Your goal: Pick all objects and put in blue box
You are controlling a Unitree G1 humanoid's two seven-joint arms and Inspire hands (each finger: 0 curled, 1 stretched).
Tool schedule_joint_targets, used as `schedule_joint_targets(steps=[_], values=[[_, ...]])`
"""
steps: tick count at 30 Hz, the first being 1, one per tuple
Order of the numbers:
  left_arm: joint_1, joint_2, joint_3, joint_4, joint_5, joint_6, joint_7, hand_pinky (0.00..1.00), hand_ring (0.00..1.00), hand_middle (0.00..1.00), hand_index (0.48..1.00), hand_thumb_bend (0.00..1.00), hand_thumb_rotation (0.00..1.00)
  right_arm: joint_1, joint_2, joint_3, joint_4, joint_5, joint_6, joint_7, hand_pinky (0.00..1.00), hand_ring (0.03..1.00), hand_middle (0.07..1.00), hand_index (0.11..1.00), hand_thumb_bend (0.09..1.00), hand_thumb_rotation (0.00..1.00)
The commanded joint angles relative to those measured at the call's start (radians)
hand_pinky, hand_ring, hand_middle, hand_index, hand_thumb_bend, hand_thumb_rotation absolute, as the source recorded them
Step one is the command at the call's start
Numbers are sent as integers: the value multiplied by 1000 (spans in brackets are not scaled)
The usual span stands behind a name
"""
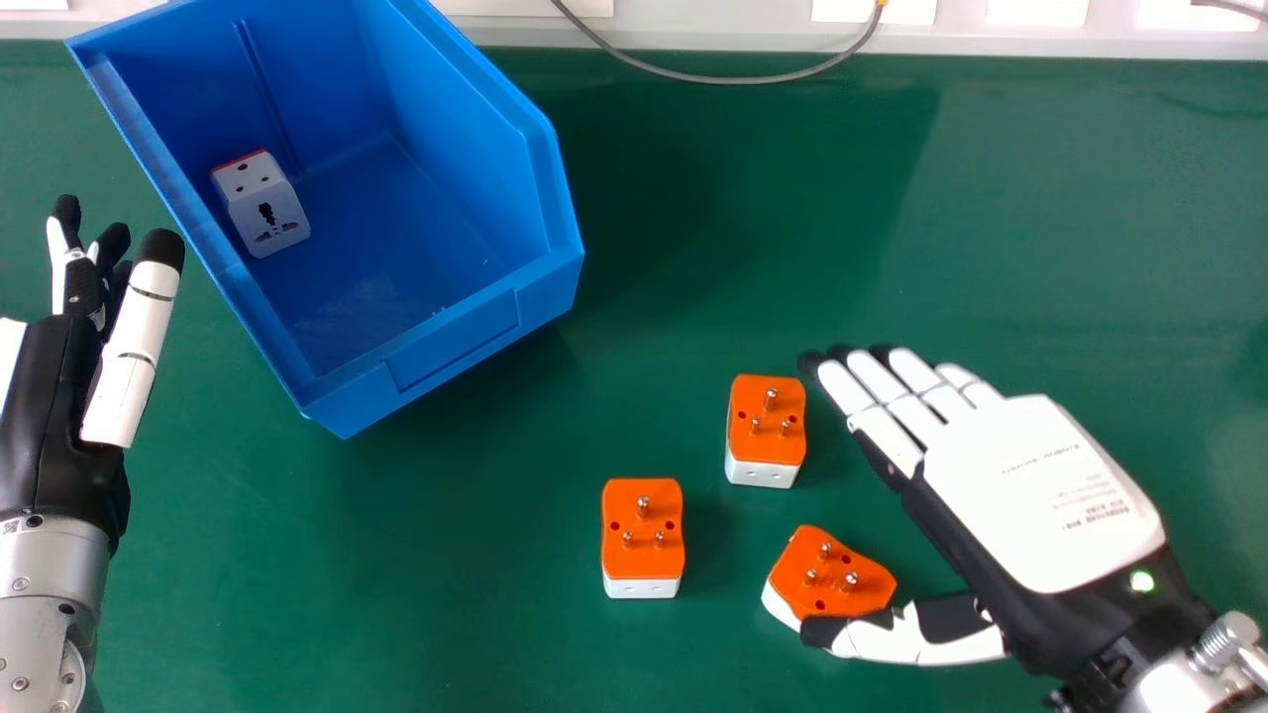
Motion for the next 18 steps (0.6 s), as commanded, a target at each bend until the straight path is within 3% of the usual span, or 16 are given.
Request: schedule_joint_targets(steps=[1,6,18], values=[[-10,14,6,-28,1,3,5,960,993,996,992,555,879,14,0,-25,-40,30,-10,23,907,953,965,990,499,667],[-11,17,7,-28,4,5,4,961,994,996,992,573,880,28,9,-34,-44,41,-13,55,869,936,957,980,503,679],[-9,27,14,-49,2,34,1,966,996,999,994,551,878,38,30,-34,-47,12,38,126,831,915,941,966,502,706]])
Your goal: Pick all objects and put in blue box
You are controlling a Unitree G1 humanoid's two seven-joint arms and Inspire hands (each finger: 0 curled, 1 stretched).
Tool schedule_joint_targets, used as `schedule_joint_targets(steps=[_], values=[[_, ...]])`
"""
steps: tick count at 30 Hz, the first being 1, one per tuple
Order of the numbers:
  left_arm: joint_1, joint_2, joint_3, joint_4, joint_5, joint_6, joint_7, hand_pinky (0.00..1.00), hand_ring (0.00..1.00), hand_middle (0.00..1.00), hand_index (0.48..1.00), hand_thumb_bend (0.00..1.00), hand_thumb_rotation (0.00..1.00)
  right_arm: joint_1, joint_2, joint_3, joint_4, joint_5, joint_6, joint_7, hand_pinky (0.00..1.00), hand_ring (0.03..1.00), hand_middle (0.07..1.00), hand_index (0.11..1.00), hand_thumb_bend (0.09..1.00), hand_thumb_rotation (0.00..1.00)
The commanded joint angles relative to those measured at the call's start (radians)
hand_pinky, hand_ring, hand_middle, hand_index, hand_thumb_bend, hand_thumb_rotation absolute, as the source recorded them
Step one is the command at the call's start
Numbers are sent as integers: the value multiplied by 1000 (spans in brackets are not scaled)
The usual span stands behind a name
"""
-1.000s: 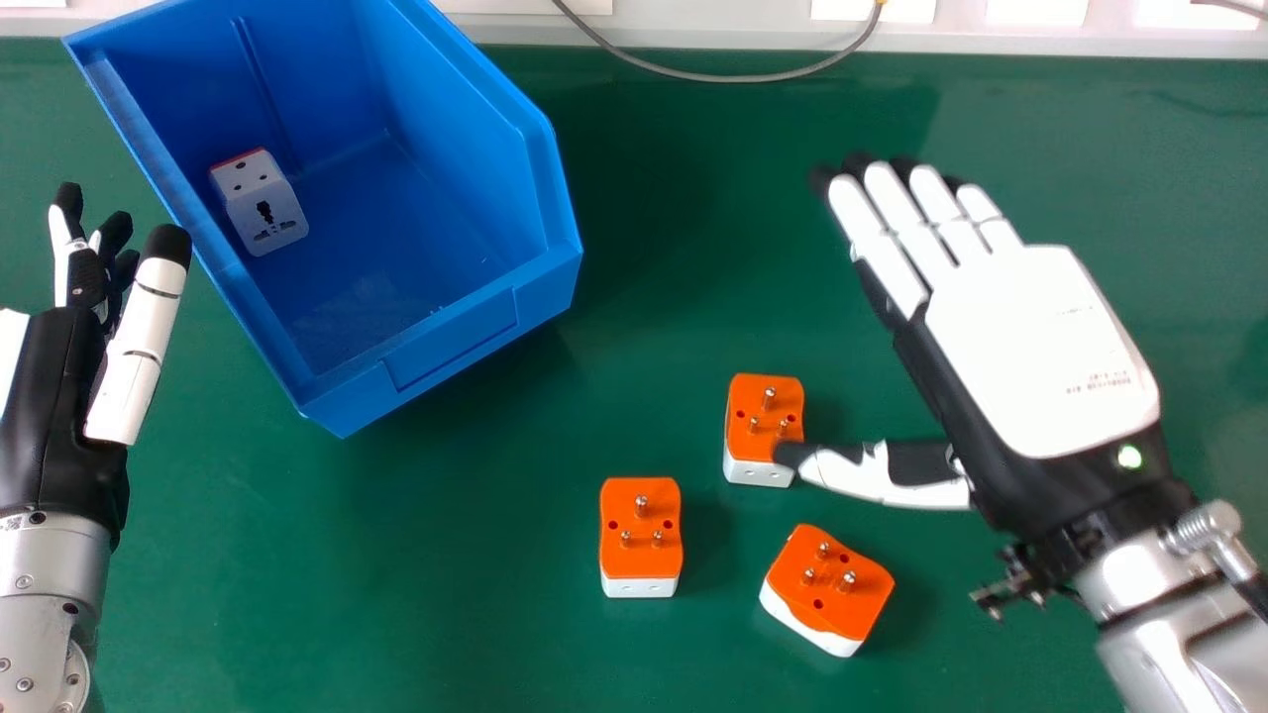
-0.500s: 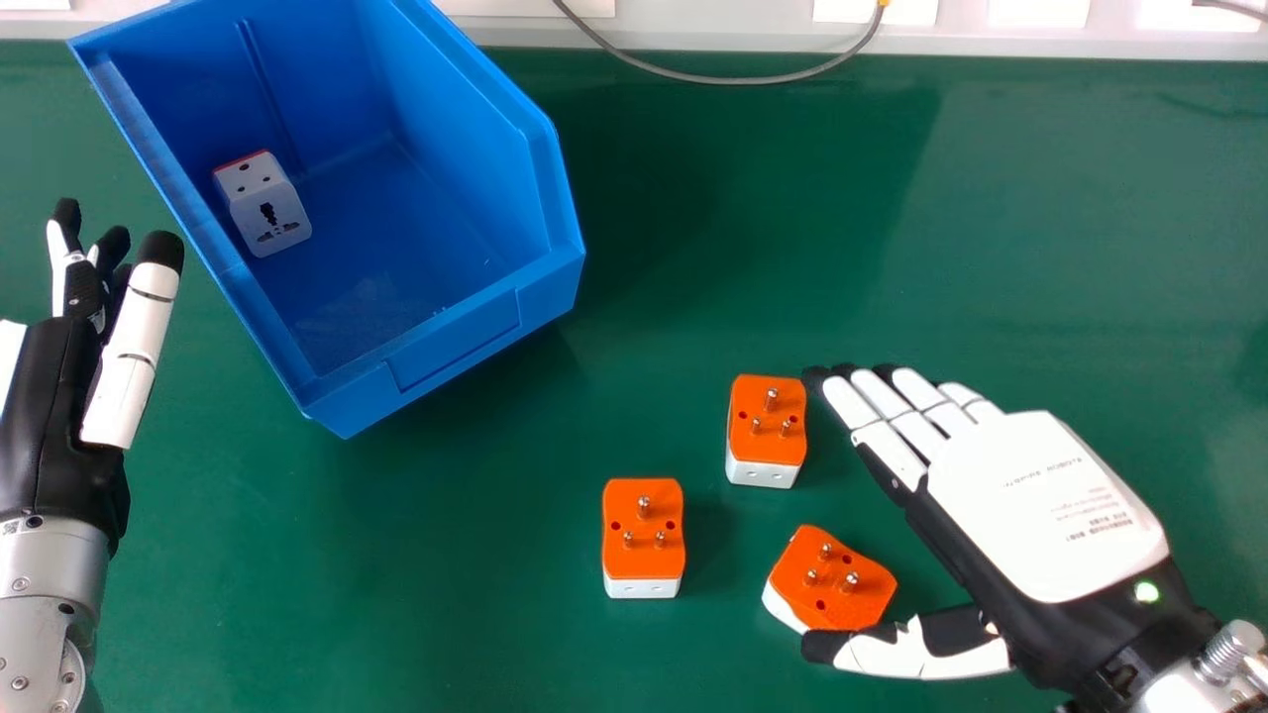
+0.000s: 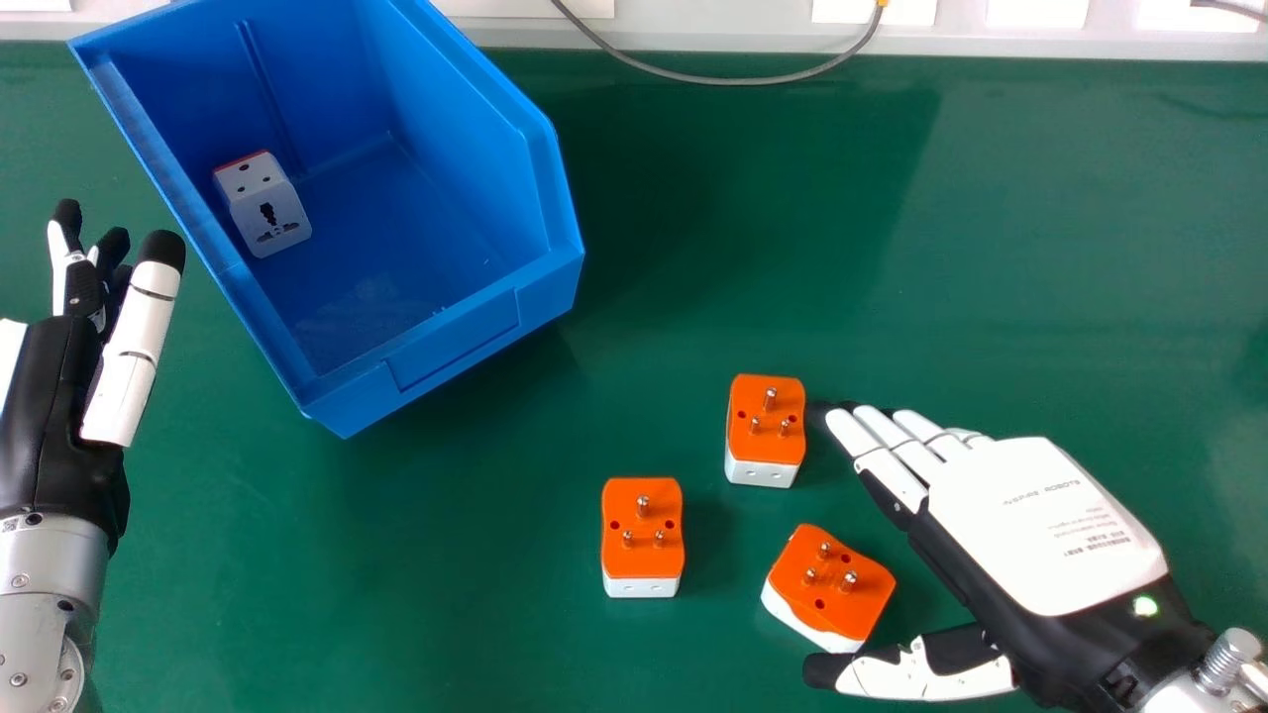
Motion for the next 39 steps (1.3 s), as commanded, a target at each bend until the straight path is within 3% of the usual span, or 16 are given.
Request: schedule_joint_targets(steps=[1,7,11,18,24,31,39], values=[[-9,25,13,-31,1,5,0,971,998,1000,994,557,879,9,12,-16,-30,5,16,20,826,912,940,964,500,707],[-8,30,14,-46,1,26,0,979,1000,1000,996,548,878,19,28,-15,-39,15,47,72,808,894,936,963,490,717],[-9,28,23,-60,-16,52,-2,980,1000,1000,996,536,876,22,35,-17,-43,13,60,99,807,891,934,962,487,724],[-14,23,29,-77,-23,84,4,979,1000,1000,995,514,847,30,38,-15,-79,-13,102,157,800,876,916,942,480,763],[-16,21,33,-78,-33,88,1,976,1000,1000,994,514,836,22,35,-8,-124,-44,142,234,757,832,878,907,489,806],[-19,17,33,-93,-42,118,11,974,1000,1000,993,489,816,4,34,-4,-132,-63,151,279,693,763,814,852,487,831],[-16,18,30,-106,-34,126,17,974,1000,1000,993,493,812,-32,25,2,-146,-80,166,368,663,741,783,816,487,826]])
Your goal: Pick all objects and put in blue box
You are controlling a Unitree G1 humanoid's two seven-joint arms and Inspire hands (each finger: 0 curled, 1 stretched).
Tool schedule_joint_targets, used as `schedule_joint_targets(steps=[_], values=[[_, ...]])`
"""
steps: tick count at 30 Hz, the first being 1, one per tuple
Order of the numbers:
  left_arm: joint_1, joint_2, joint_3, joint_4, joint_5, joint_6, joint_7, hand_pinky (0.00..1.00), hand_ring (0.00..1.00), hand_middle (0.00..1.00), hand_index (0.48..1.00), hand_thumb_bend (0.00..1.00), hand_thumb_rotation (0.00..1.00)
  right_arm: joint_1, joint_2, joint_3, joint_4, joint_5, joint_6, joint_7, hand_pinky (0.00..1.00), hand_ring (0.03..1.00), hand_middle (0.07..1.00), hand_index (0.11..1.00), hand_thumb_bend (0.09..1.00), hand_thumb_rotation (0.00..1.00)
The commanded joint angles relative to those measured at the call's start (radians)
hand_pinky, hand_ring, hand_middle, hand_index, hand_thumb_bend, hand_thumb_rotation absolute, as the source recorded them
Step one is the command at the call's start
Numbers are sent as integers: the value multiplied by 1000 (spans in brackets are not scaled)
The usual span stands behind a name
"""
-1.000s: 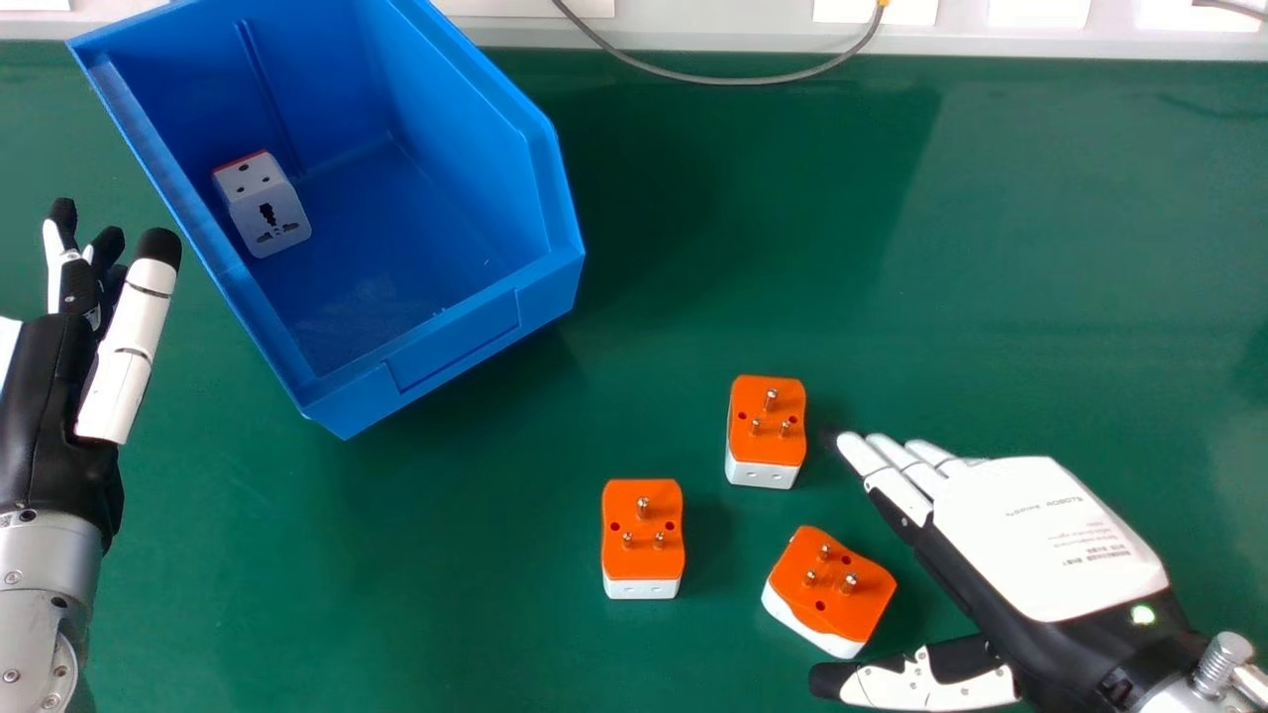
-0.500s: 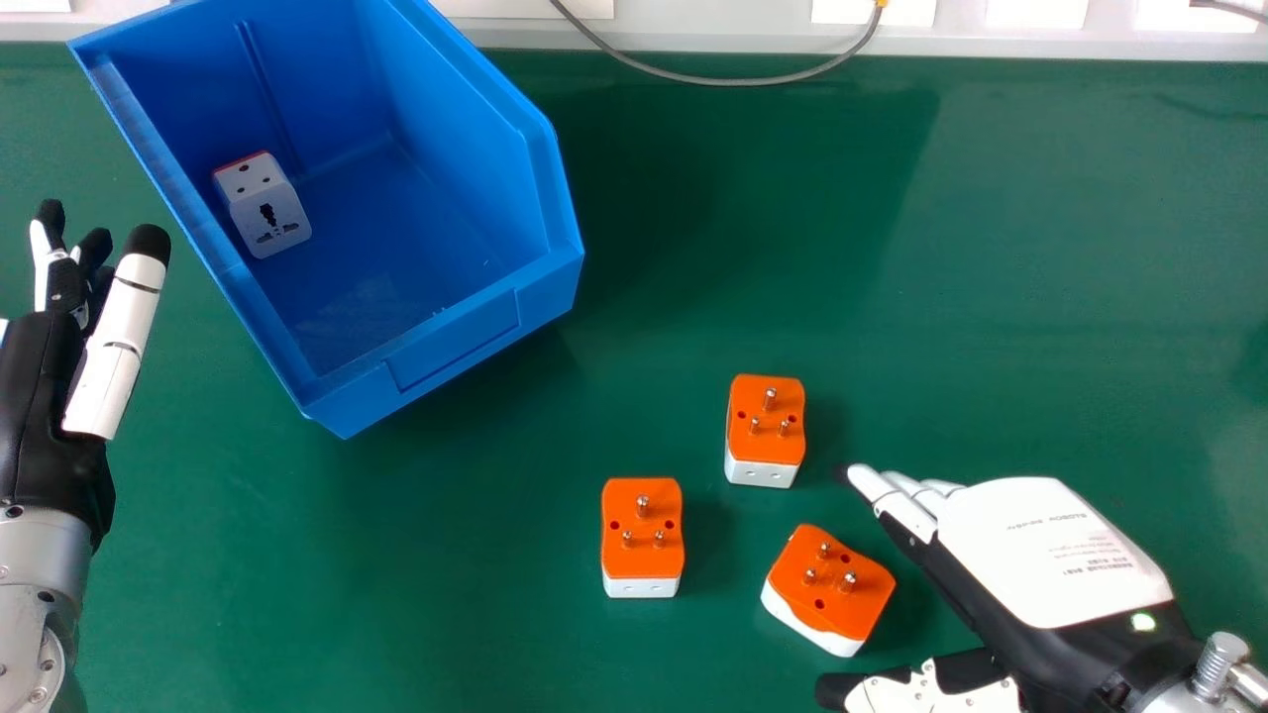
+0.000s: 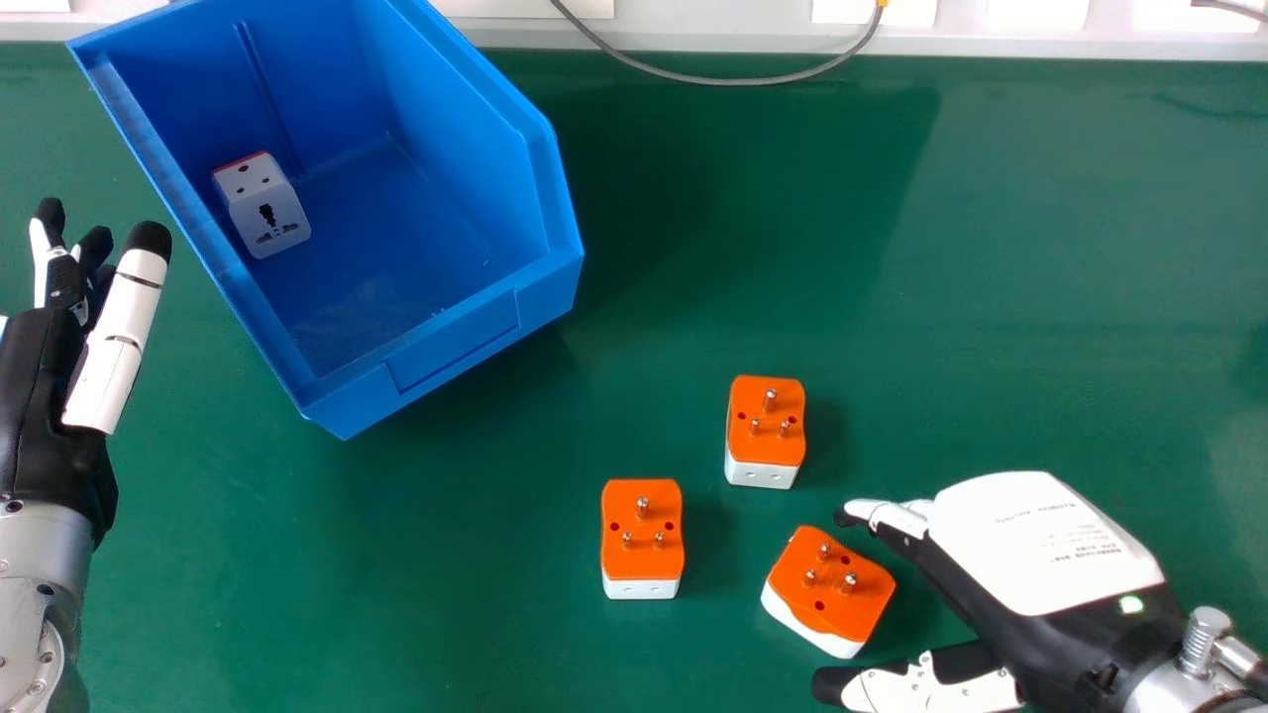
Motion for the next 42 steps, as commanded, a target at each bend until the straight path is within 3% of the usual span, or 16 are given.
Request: schedule_joint_targets(steps=[1,7,11,20,22,31,37,42], values=[[-7,9,10,-32,5,-3,8,974,1000,1000,993,493,812,-22,-9,-3,-34,-10,9,32,663,741,783,816,487,826],[-6,17,8,-16,10,-24,0,975,1000,1000,993,506,815,-36,-4,-1,-43,-15,17,77,650,737,777,804,477,835],[-3,20,6,-24,17,-26,-1,973,1000,1000,993,509,820,-37,-2,-5,-42,-15,12,71,639,732,767,793,477,834],[3,17,9,-28,12,-38,-5,969,1000,1000,993,485,819,-42,0,-9,-42,-10,15,76,625,724,760,787,480,837],[4,17,8,-28,13,-41,-6,969,1000,1000,993,499,821,-43,2,-8,-42,-10,16,76,624,723,759,785,482,881],[11,22,3,-30,31,-58,-10,966,1000,1000,994,520,831,-56,30,-3,-44,-20,51,80,627,722,758,781,513,949],[16,25,2,-29,48,-80,-17,959,994,1000,994,521,847,-56,43,14,-46,-64,51,66,634,720,756,778,471,918],[19,24,0,-28,52,-93,-18,954,992,1000,994,513,849,-62,52,28,-52,-90,59,76,626,714,755,775,448,845]])
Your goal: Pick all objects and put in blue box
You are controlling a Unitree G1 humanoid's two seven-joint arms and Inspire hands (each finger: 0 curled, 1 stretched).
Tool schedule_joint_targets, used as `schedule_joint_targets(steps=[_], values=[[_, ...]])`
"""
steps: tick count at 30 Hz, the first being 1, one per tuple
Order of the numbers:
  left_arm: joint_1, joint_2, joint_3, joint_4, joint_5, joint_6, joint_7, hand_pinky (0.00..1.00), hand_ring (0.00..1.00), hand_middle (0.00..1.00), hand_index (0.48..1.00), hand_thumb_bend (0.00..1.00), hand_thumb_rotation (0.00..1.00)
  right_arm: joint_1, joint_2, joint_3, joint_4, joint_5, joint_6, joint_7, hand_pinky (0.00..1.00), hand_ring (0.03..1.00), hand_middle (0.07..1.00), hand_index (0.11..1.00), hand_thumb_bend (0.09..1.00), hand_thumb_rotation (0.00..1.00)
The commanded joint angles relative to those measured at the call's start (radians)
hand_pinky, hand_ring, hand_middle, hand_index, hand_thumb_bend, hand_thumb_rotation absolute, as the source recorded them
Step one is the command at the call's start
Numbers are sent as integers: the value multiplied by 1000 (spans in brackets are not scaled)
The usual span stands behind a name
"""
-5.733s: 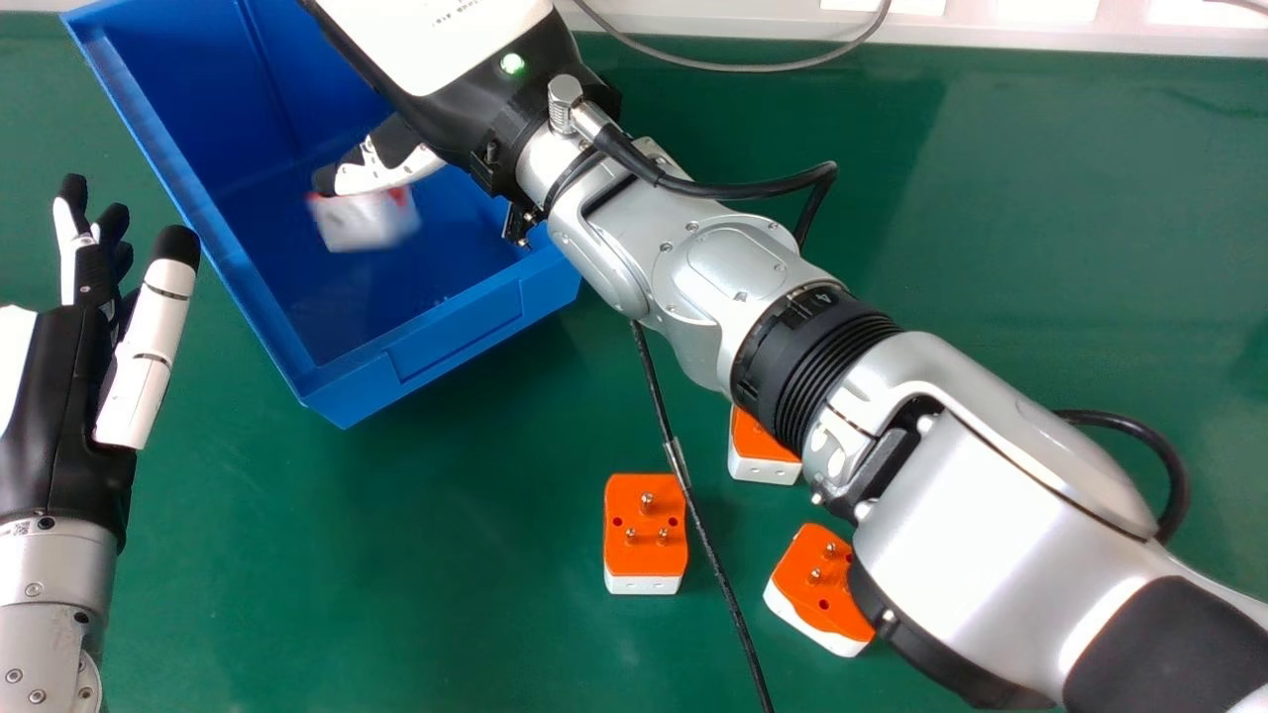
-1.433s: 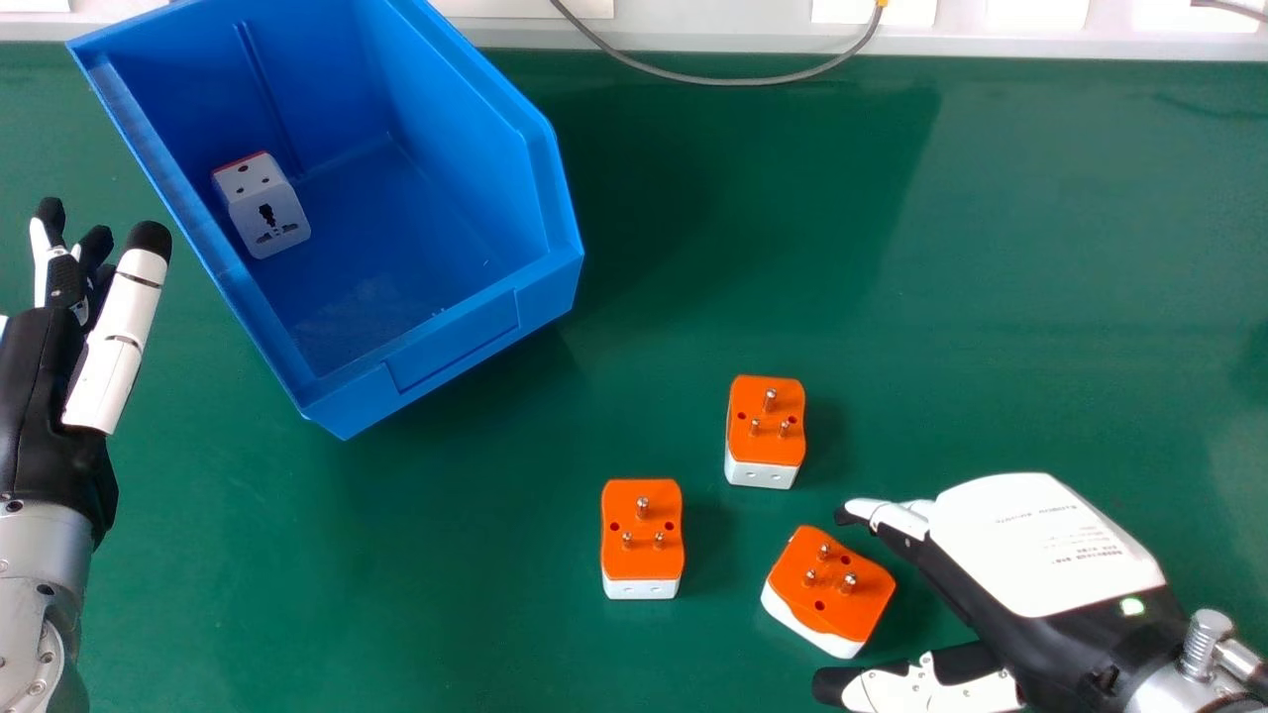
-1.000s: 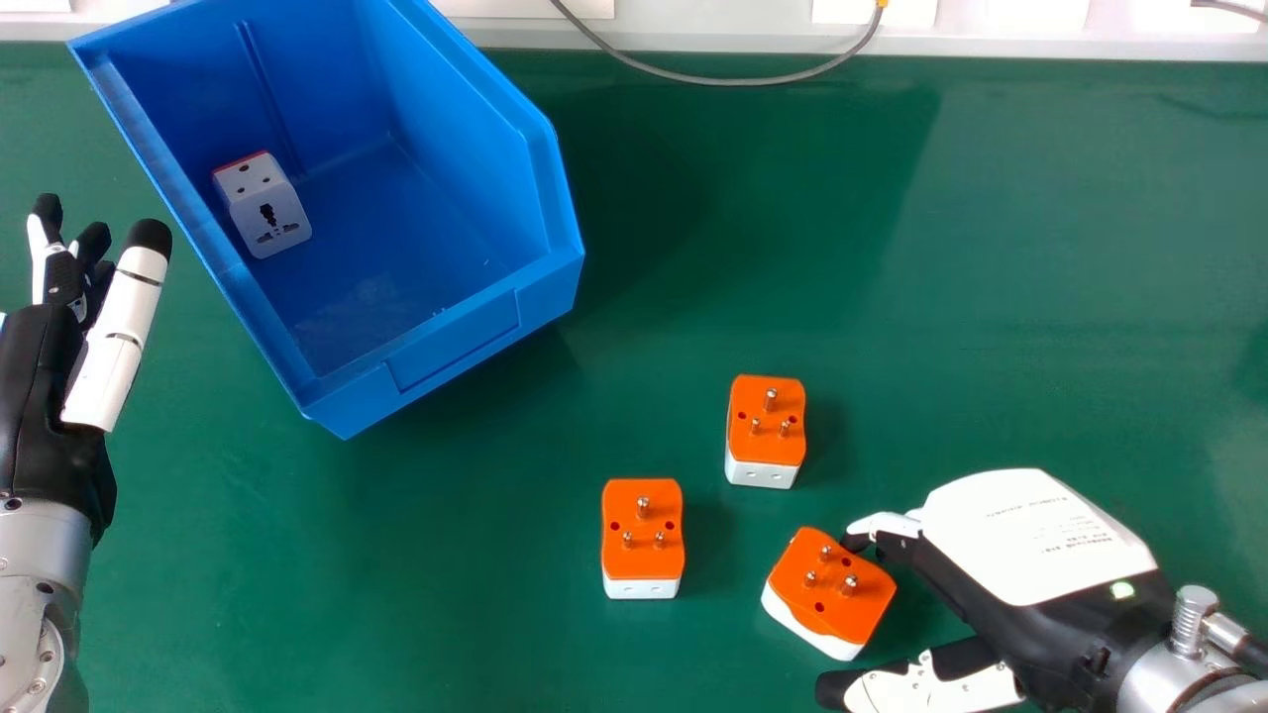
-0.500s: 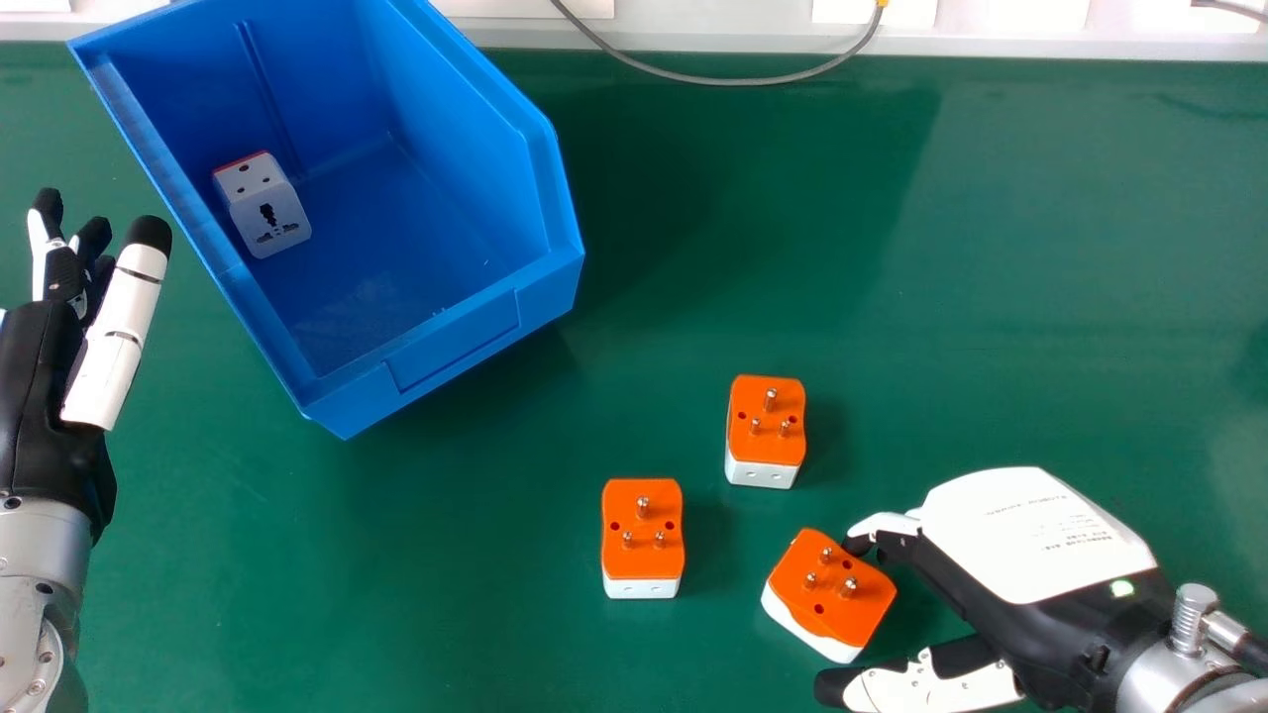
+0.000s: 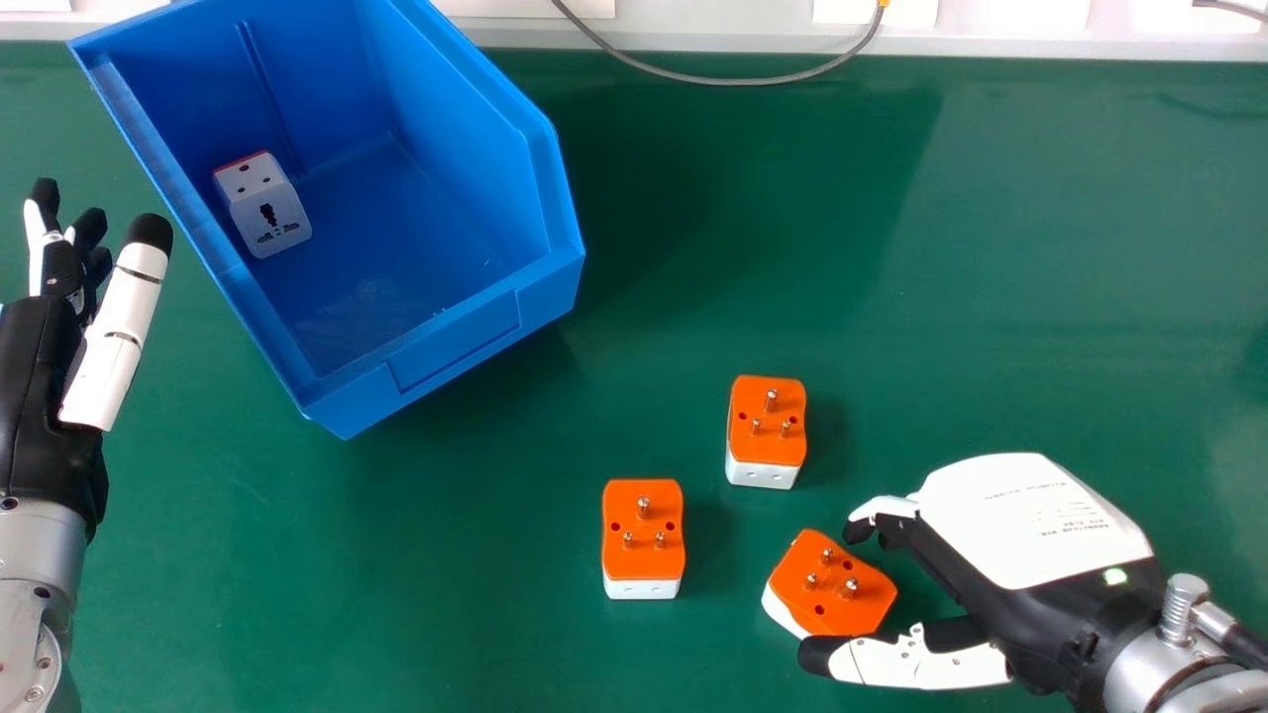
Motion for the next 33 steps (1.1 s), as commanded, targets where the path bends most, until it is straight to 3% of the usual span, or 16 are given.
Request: schedule_joint_targets(steps=[1,10,17,19,24,26,29,33], values=[[6,19,2,-23,10,-31,-8,954,992,1000,995,516,850,-12,9,6,-30,-21,3,-2,624,713,754,774,447,832],[5,12,2,-38,4,-20,-6,955,994,1000,996,509,852,-23,-3,11,-28,-40,-16,-5,604,698,742,768,432,795],[11,20,0,-45,12,-26,-11,955,994,1000,997,513,854,-31,-12,9,-25,-37,-45,-20,524,586,621,695,418,767],[12,20,1,-44,11,-31,-13,958,997,1000,999,521,860,-30,-9,6,-25,-28,-49,-27,425,470,510,558,392,714],[14,18,4,-46,10,-40,-18,956,997,1000,1000,543,872,-25,13,2,-25,-10,-40,-34,295,335,388,405,338,535],[12,19,3,-49,12,-34,-17,954,996,1000,1000,543,874,-27,20,5,-23,-8,-34,-28,275,316,373,391,319,483],[14,18,1,-54,17,-33,-15,954,997,1000,1000,544,877,-30,35,1,-22,10,-20,-15,267,307,364,453,438,235],[16,19,2,-56,24,-40,-18,954,997,1000,1000,583,888,-35,42,0,-24,27,2,12,258,300,359,470,473,162]])
